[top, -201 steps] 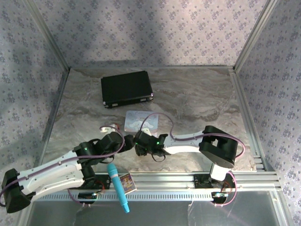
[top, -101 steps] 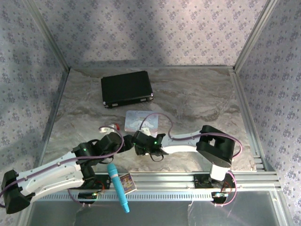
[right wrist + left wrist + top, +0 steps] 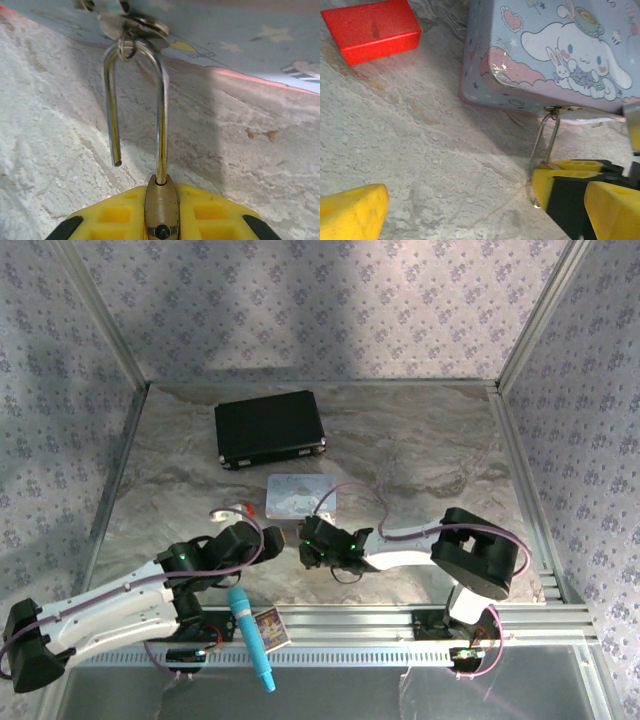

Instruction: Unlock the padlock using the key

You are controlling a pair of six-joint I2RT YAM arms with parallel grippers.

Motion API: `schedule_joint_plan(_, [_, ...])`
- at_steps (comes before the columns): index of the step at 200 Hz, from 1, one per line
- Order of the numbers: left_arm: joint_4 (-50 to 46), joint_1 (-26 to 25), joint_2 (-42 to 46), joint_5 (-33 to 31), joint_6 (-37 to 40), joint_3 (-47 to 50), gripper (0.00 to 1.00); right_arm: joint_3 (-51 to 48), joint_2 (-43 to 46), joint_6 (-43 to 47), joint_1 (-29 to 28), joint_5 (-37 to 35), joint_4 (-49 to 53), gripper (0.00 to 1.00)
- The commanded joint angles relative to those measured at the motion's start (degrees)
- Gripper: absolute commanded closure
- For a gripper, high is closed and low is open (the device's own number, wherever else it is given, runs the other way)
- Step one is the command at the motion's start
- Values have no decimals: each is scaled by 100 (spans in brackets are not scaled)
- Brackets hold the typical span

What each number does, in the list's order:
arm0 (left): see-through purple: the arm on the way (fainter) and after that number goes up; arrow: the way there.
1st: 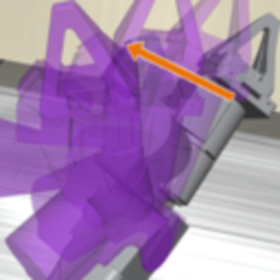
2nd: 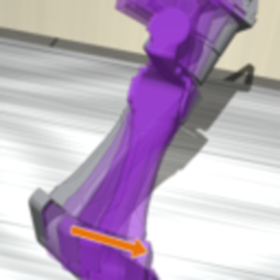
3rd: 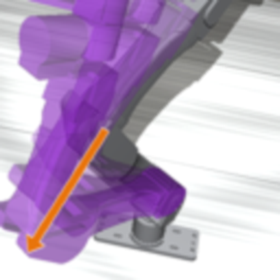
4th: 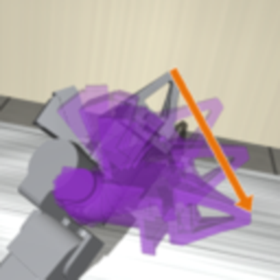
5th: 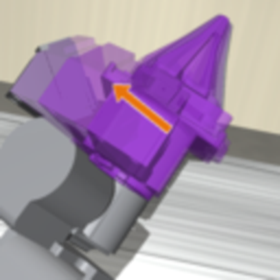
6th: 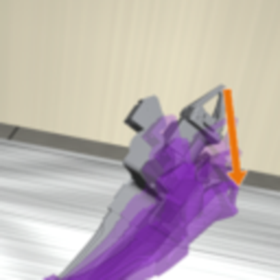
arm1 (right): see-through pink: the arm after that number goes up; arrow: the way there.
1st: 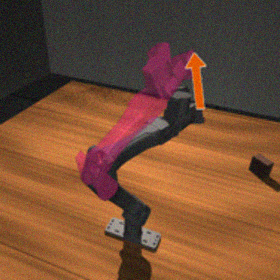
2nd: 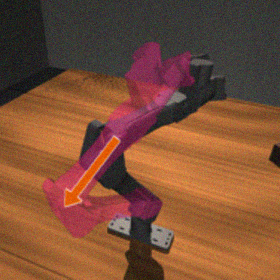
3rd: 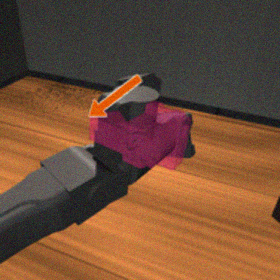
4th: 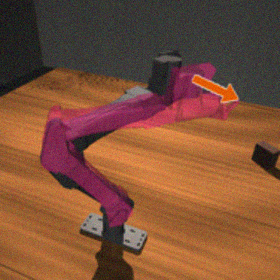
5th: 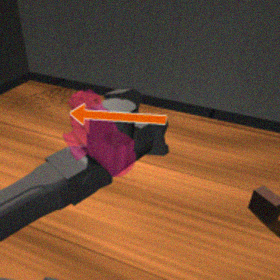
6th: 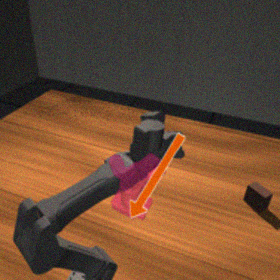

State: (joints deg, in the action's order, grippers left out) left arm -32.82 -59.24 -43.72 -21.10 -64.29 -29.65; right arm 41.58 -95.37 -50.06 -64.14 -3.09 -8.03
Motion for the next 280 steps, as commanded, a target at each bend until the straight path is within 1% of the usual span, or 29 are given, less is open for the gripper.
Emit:
schedule_joint_plan(1, [-259,18,-225,-350,420,-439,0,-494,-47,-8,165,539,-574,84])
schedule_joint_plan(21, [-296,25,-558,-492,795,-711,0,-633,94,216,244,721,-833,90])
schedule_joint_plan(30, [-220,18,-741,-518,1169,-841,0,-672,168,270,264,755,-864,91])
schedule_joint_plan(34, [-185,21,-812,-520,1436,-902,0,-694,204,271,282,757,-882,93])
schedule_joint_plan(45, [-162,18,-1110,-567,2041,-1149,0,-803,309,222,337,780,-947,94])
schedule_joint_plan(69, [-342,20,-1899,-719,3410,-1892,10,-1267,385,-128,562,1061,-1664,98])
schedule_joint_plan(101, [-706,26,-3129,-1065,4608,-2851,14,-1687,376,-448,768,1326,-2326,98])
schedule_joint_plan(115, [-761,74,-3556,-1166,4976,-3138,17,-1897,345,-625,888,1522,-2770,98])
schedule_joint_plan(129, [-648,80,-3882,-1109,5407,-3294,20,-2121,378,-740,1033,1650,-3153,99])
schedule_joint_plan(134, [-638,80,-3965,-1042,5564,-3318,20,-2159,435,-730,1074,1668,-3133,100])
schedule_joint_plan(154, [62,112,-4242,-814,6194,-3225,20,-2204,691,-546,1224,1846,-2776,100])
schedule_joint_plan(180, [220,176,-4587,-719,6263,-3329,24,-2364,1111,-456,1410,1837,-2339,100])
schedule_joint_plan(192, [167,176,-4714,-520,6183,-3370,29,-2463,1262,-436,1525,1871,-2256,100])
schedule_joint_plan(219, [99,-35,-4783,-449,5949,-3313,33,-2409,1399,-273,1696,1916,-1860,100])
schedule_joint_plan(244, [212,-448,-4827,-703,5989,-3140,33,-2582,1337,-471,1946,2151,-2372,100])
schedule_joint_plan(263, [77,-491,-5165,-841,5926,-3128,33,-2592,1337,-604,2007,2143,-2601,100])
schedule_joint_plan(280, [-185,-579,-5507,-1162,5829,-3224,35,-2555,1306,-794,1943,2009,-2776,100])
